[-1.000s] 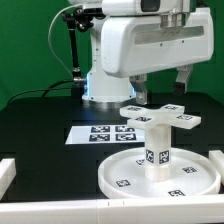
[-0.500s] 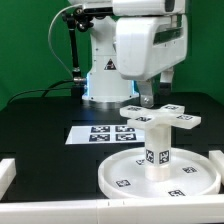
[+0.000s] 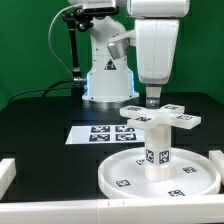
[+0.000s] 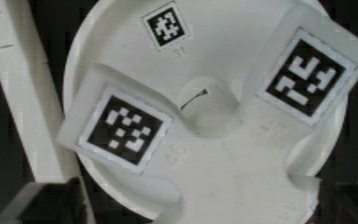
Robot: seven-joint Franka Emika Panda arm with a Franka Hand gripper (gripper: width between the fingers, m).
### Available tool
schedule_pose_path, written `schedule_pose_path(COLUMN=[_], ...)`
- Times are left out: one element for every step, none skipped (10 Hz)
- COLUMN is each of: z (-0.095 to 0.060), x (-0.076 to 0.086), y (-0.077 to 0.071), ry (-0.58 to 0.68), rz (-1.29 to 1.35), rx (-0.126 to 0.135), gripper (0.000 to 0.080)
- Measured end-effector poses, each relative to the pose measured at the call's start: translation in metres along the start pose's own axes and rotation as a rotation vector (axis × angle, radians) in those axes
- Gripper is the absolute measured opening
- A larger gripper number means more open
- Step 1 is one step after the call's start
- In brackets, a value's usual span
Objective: Assemble round table
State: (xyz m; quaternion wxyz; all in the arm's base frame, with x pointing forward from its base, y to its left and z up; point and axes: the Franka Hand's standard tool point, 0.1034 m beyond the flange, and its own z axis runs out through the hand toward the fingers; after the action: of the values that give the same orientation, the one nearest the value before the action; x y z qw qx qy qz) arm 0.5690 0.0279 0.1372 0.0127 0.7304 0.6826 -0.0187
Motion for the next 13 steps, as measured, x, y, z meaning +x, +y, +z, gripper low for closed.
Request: schedule_pose_path(z=[0.002, 0.004, 0.007, 0.011, 0.014, 0.015, 0.017, 0.019, 0.021, 0.022, 0.024, 0.025, 0.026], x=[0.003, 0.006, 0.009, 0.011, 0.011, 0.01, 0.01, 0.009, 0.009, 0.009, 0.009, 0.009, 0.008], y=[-0.001, -0.001, -0.002, -0.004, -0.004, -0.005, -0.006, -0.007, -0.008, -0.008, -0.009, -0.009, -0.009], ry=[0.0, 0.001, 0.0, -0.001, -0.004, -0.008, -0.009, -0.01, -0.01, -0.011, -0.012, -0.012, -0.013], rz=[-0.059, -0.062, -0.066, -0.072, -0.075, -0.079, -0.08, -0.079, -0.076, -0.075, -0.075, -0.075, -0.073], rx=[0.002, 0.005, 0.008, 0.014, 0.019, 0.021, 0.025, 0.028, 0.031, 0.033, 0.036, 0.038, 0.04], gripper=[0.0649, 0.0649, 0.0649, 0.0649, 0.0649, 0.0649, 0.0649, 0.0649, 0.0649, 0.0649, 0.0649, 0.0649, 0.0649])
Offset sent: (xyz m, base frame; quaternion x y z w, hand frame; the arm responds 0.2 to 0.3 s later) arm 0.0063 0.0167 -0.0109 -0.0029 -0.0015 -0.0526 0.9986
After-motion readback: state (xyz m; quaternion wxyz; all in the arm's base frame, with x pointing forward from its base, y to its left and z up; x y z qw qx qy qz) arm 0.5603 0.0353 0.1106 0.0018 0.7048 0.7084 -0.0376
